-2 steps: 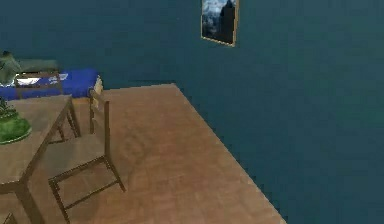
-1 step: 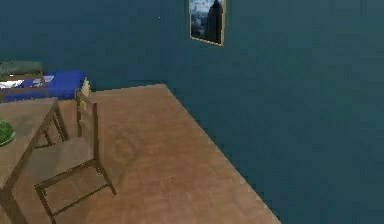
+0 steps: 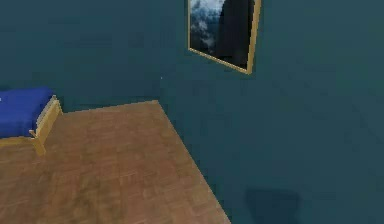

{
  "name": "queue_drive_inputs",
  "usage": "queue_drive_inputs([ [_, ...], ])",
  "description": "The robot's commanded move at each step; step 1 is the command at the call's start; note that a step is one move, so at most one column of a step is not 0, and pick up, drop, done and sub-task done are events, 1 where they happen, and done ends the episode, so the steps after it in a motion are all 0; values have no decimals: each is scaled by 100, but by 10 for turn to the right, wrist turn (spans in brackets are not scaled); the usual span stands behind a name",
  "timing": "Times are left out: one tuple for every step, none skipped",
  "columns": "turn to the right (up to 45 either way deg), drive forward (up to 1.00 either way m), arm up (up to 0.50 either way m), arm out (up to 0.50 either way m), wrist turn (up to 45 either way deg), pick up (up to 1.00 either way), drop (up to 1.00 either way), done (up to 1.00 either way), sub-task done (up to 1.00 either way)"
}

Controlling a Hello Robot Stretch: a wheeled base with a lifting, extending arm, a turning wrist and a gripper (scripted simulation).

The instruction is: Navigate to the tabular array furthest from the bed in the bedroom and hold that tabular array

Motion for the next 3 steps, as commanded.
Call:
queue_drive_inputs([
  [0,15,0,0,0,0,0,0,0],
  [-300,0,0,0,0,0,0,0,0],
  [0,90,0,0,0,0,0,0,0],
])
